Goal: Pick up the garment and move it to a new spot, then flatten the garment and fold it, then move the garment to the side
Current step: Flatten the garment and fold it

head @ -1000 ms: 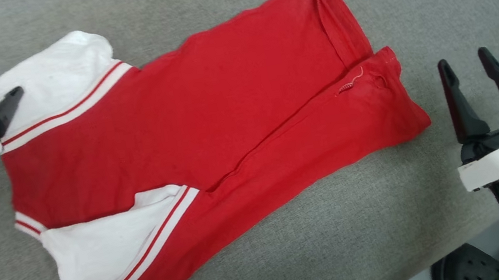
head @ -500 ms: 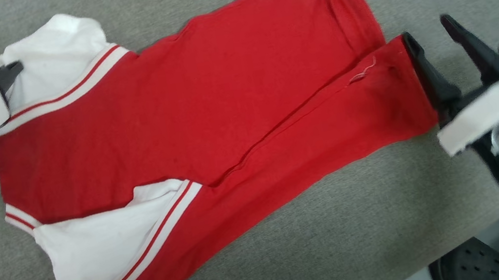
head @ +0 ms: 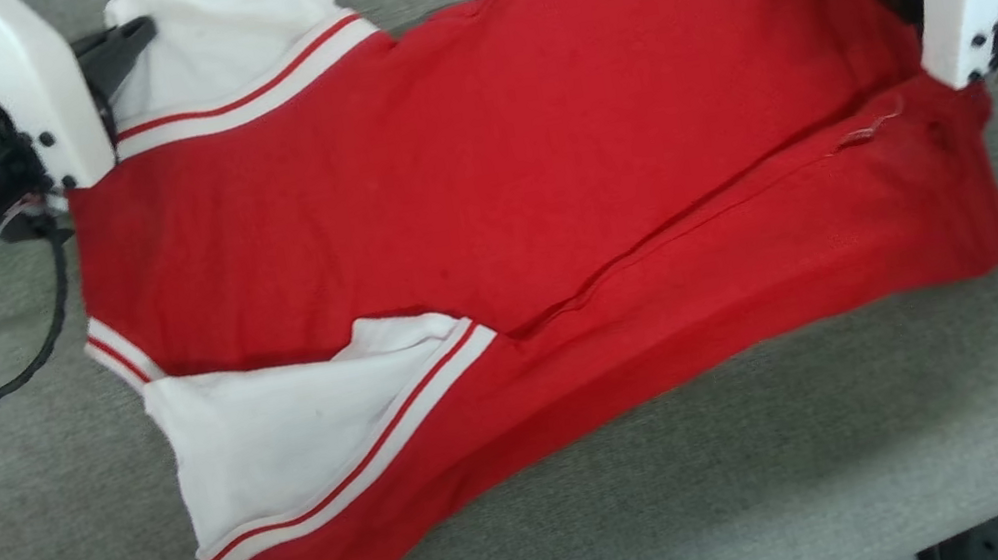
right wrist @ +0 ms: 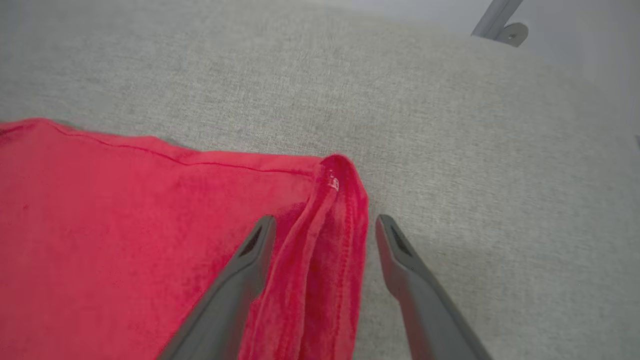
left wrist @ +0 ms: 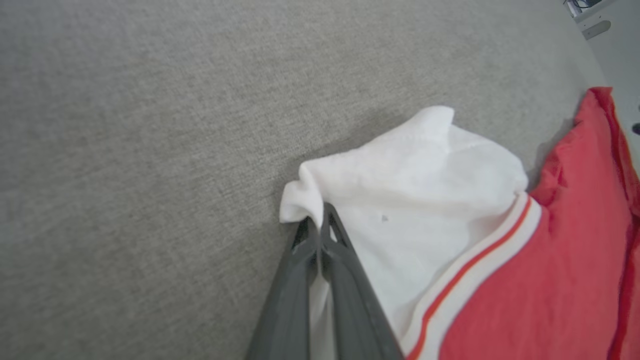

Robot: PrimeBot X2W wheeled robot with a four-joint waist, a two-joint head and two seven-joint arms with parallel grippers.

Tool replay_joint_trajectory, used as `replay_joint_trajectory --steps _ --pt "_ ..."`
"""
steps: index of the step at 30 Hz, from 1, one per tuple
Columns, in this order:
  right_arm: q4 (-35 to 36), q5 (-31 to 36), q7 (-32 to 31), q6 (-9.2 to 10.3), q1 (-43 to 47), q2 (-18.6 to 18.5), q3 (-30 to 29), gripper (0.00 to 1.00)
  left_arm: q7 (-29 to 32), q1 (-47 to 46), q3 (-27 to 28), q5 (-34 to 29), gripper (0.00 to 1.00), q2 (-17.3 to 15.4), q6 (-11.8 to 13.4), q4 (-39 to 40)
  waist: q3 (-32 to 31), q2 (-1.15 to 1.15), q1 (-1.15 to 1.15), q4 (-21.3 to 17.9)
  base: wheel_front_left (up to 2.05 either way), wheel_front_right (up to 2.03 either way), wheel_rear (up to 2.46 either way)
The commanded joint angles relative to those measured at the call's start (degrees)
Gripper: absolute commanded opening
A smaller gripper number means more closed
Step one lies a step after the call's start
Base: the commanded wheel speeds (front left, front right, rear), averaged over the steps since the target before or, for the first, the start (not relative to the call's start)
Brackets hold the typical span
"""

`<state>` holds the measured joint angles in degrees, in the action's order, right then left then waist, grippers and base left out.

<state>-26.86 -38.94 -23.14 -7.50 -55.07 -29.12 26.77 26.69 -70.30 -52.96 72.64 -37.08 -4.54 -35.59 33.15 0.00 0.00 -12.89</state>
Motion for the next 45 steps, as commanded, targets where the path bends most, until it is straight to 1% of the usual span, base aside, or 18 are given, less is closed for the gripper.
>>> replay_joint_trajectory --steps 1,6,11,12,13,14,15,18,22,24,28,33,37,39,40,45 --pt "-1.19 -1.10 -2.04 0.02 -1.46 -0.72 1.37 1.00 0.54 1.36 -1.51 -0.55 0.00 0.83 -0.20 -1.06 0.73 0.00 0.00 1.22 0.00 0.00 0.00" --pt "-6.04 -4.89 -7.14 0.02 -6.36 -1.49 4.77 1.00 0.03 0.52 -1.91 -0.80 0.00 2.50 -1.23 -1.62 1.57 0.00 0.00 2.87 0.00 0.00 0.00" --pt "-10.68 -6.83 -6.84 0.02 -9.09 -1.95 6.54 1.00 -0.59 -0.23 -2.27 -0.82 0.00 3.97 -1.98 -2.21 2.08 0.00 0.00 3.97 0.00 0.00 0.00" --pt "-11.52 -7.00 -6.68 0.02 -9.43 -1.94 6.96 0.96 -0.75 -0.33 -2.34 -0.84 0.00 4.18 -2.14 -2.30 2.11 0.00 0.00 4.10 0.00 0.00 0.00" --pt "-12.20 -7.31 -6.32 0.03 -9.72 -1.89 7.48 0.47 -1.00 -0.46 -2.38 -0.79 0.00 4.46 -2.19 -2.35 2.09 0.00 0.00 4.22 0.00 0.00 0.00" --pt "-12.79 -7.76 -6.03 0.02 -10.02 -1.83 7.80 0.12 -1.43 -0.56 -2.25 -0.61 0.00 4.79 -2.29 -2.34 2.04 0.00 0.00 4.32 0.00 0.00 0.00" --pt "-13.40 -7.96 -5.61 0.03 -10.30 -1.79 8.07 0.00 -1.97 -0.59 -2.08 -0.36 0.00 5.11 -2.39 -2.33 1.91 0.00 0.00 4.43 0.00 0.00 0.00" --pt "-14.16 -8.65 -4.62 0.03 -10.55 -1.74 8.75 0.00 -3.35 -0.66 -1.67 -0.03 0.00 5.54 -2.71 -2.07 1.37 0.00 0.00 4.63 0.00 0.00 0.00" --pt "-14.50 -9.63 -1.17 0.02 -10.34 -2.69 10.20 0.00 -6.91 0.15 -0.43 1.10 0.00 5.58 -2.93 -0.19 -0.96 0.00 0.00 5.22 0.00 0.00 0.00" --pt "-14.13 -10.28 0.11 0.02 -9.77 -3.19 11.14 0.00 -8.84 1.09 -0.39 1.72 0.00 4.98 -2.98 2.18 -2.71 0.00 0.00 5.62 0.00 0.00 0.00" --pt "-11.39 -12.14 1.93 0.02 -8.25 -5.54 12.75 0.00 -12.30 4.46 -0.34 3.76 0.00 2.99 -3.01 8.62 -6.15 0.00 0.00 6.75 0.00 0.00 0.00" --pt "-6.63 -13.60 4.06 0.02 -4.24 -9.54 14.55 0.00 -15.80 10.01 -1.08 5.49 0.00 -1.17 -3.02 18.28 -10.02 0.00 0.00 8.55 0.00 0.00 0.00" --pt "-2.68 -14.87 5.38 0.02 1.21 -13.29 14.16 0.00 -19.25 15.89 -1.63 6.40 0.00 -4.90 -3.03 25.79 -12.51 0.00 0.00 10.11 0.00 0.00 0.00" --pt "-0.69 -15.43 6.23 0.02 4.61 -14.83 13.36 0.00 -21.62 19.51 -1.58 6.89 0.00 -6.71 -3.02 28.83 -13.54 0.00 0.00 10.76 0.00 0.00 0.00" --pt "1.15 -16.02 7.43 0.02 8.30 -16.23 12.13 0.00 -24.06 23.54 -1.67 7.65 0.00 -8.39 -3.03 32.07 -14.28 0.00 0.00 11.25 0.00 0.00 0.00" --pt "4.61 -17.18 9.64 0.02 18.14 -18.70 7.92 0.00 -31.22 34.35 -1.01 10.92 0.00 -12.63 -2.51 38.87 -15.59 0.00 0.00 12.10 0.00 0.00 0.00"
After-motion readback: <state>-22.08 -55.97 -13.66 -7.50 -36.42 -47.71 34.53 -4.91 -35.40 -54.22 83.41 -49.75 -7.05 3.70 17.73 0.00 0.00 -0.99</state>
